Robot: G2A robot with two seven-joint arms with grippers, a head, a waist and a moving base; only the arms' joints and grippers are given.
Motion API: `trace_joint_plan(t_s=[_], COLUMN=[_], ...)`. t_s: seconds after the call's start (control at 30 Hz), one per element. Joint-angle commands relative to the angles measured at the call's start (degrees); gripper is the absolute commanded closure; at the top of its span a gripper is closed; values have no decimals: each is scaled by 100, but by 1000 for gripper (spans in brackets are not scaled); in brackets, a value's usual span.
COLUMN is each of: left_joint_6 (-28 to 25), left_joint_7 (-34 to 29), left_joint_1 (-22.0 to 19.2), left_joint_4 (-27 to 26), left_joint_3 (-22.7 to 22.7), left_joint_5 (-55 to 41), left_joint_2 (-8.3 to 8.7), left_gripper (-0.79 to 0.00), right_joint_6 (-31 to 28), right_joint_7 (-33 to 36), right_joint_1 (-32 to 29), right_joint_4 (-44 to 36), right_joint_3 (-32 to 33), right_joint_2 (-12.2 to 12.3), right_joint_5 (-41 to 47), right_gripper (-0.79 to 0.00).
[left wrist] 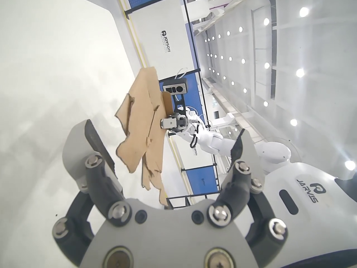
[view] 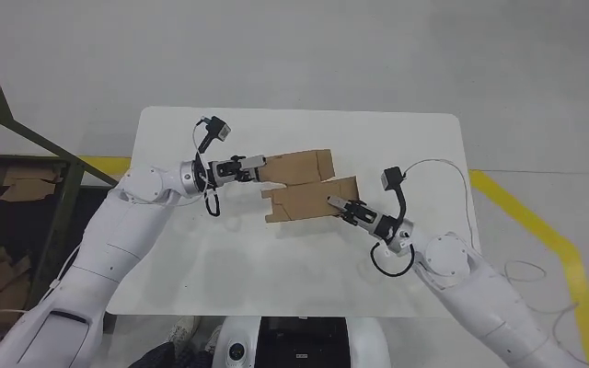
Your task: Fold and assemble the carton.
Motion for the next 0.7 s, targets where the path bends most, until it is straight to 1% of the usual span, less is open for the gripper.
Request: trace_joint_plan(t_s=[0.0, 0.17, 0.33, 0.5, 0.67], left_joint_6=[-25, -65, -25, 25, 81], left_joint_7=[-70, -185, -256, -273, -283], left_joint_1=[-33, -10, 77, 113, 48], left_joint_4=[34, 53, -50, -157, -158], left_joint_3=[33, -27, -136, -221, -182], left_joint_5=[-21, -144, -143, -141, -69], left_joint_2=[-21, -37, -25, -25, -59], left_gripper=[-785, -785, -785, -785, -785], right_joint_6=[72, 212, 351, 463, 456], right_joint_7=[-25, -221, -454, -506, -491], right_joint_1=[32, 89, 76, 49, -27], right_joint_4=[56, 144, 112, 30, -42], right_joint_3=[-14, -4, 0, -35, -7], right_joint_2=[-30, -97, -153, -205, -239], right_joint_5=[-28, -201, -493, -744, -844], right_gripper=[0, 0, 0, 0, 0])
